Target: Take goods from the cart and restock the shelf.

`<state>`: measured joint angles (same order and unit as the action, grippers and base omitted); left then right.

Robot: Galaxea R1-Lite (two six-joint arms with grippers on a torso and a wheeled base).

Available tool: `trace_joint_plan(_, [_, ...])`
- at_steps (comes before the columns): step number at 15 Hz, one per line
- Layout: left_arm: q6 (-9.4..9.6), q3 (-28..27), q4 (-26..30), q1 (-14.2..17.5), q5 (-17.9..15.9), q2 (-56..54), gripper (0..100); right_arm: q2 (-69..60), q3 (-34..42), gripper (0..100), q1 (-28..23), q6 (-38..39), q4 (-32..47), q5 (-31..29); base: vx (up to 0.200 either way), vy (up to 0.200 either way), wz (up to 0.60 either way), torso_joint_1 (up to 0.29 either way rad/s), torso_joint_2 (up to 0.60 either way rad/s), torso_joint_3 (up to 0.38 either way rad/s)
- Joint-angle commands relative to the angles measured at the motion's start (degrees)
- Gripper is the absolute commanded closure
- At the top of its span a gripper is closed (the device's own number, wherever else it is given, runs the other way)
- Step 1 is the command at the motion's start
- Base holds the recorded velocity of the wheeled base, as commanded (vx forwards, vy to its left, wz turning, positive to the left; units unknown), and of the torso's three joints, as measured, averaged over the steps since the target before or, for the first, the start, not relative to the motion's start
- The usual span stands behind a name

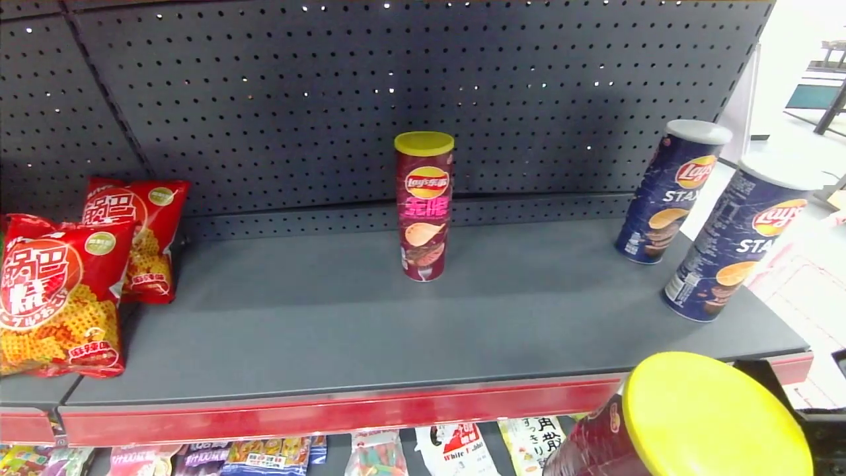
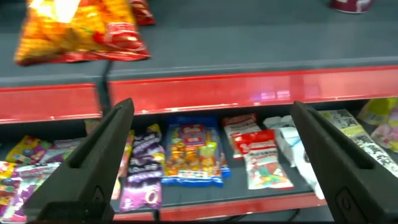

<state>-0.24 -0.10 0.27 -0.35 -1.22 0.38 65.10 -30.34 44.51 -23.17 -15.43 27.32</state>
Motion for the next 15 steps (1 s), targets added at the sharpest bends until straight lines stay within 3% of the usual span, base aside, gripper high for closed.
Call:
trace_joint_plan(1, [-0.02,0.01,0.0,0.0,-0.01,0.06,0,0.12,0.28,100,-0.04,-0.03,-0.04,0.1,0.0,0.0,0.0,0.0,0.0,0.0])
trace_joint_plan(13, [0.33,0.01,0.0,0.0,-0.01,0.06,0,0.03,0.72,100,-0.3,0.5,-0.12,0.01,0.0,0.0,0.0,0.0,0.0,0.0])
trace_joint_plan(15, [0.33,0.01,0.0,0.0,0.08,-0.03,0,-0.06,0.9,100,-0.3,0.85,-0.12,0.1,0.0,-0.2,0.0,0.0,0.01,0.005])
